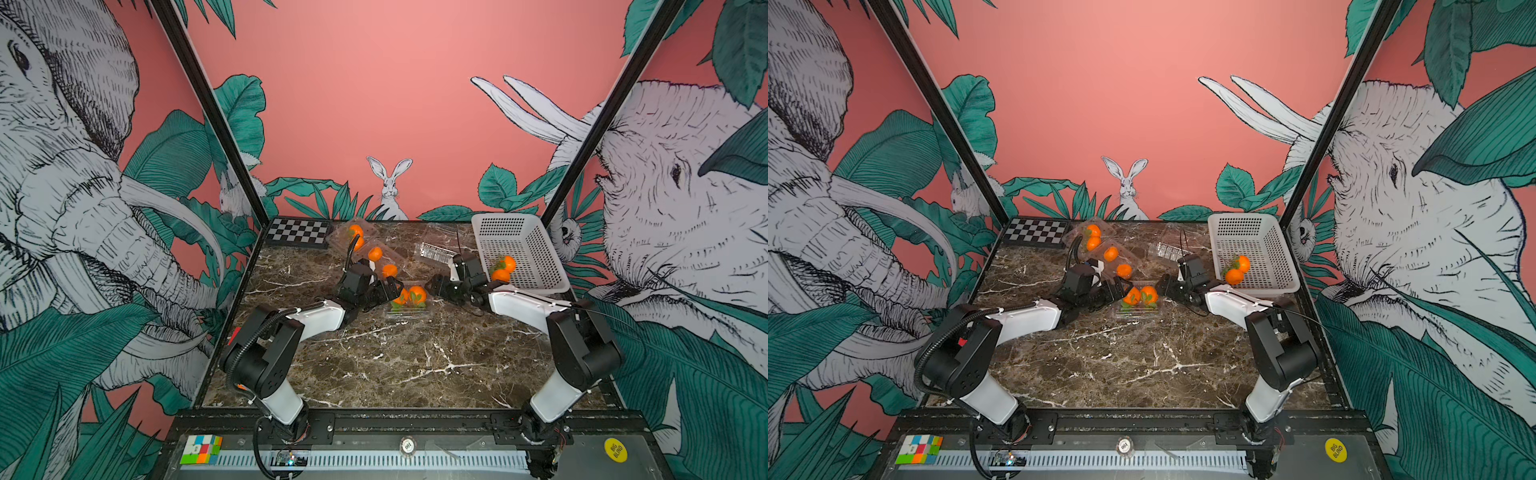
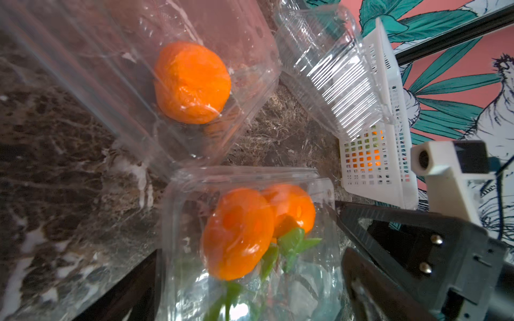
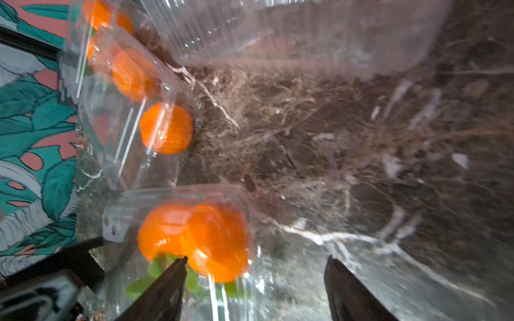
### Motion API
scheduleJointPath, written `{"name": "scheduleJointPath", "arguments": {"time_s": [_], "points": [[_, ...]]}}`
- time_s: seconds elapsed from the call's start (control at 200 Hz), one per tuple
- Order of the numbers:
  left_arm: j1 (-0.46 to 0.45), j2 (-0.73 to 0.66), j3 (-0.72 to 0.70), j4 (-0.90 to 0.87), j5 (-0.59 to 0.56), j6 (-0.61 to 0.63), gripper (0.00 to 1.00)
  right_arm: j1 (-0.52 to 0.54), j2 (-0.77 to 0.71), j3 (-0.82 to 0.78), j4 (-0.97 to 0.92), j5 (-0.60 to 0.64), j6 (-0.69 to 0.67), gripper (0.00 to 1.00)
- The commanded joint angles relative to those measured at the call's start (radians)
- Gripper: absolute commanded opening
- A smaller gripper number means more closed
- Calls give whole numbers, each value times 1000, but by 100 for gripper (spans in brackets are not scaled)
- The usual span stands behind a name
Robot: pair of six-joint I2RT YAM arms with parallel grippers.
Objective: Take oranges out of containers
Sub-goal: Move the packing box to the center of the board.
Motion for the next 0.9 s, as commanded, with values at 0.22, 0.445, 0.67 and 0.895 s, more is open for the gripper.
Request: {"name": "scheduleJointPath", "arguments": {"time_s": [0.22, 0.445, 0.67, 0.895], "points": [[-6, -13, -19, 7, 7, 49, 99, -12, -43, -140, 251, -167, -61, 68], [-17, -36, -45, 41, 4, 27, 99, -9, -42, -135, 297, -195, -57, 64], [-22, -51, -77, 61, 4, 12, 99, -10, -36, -128, 325, -215, -38, 58], [-26, -62, -87, 73, -3, 2, 99, -10, -31, -155, 383, -238, -12, 54]]}}
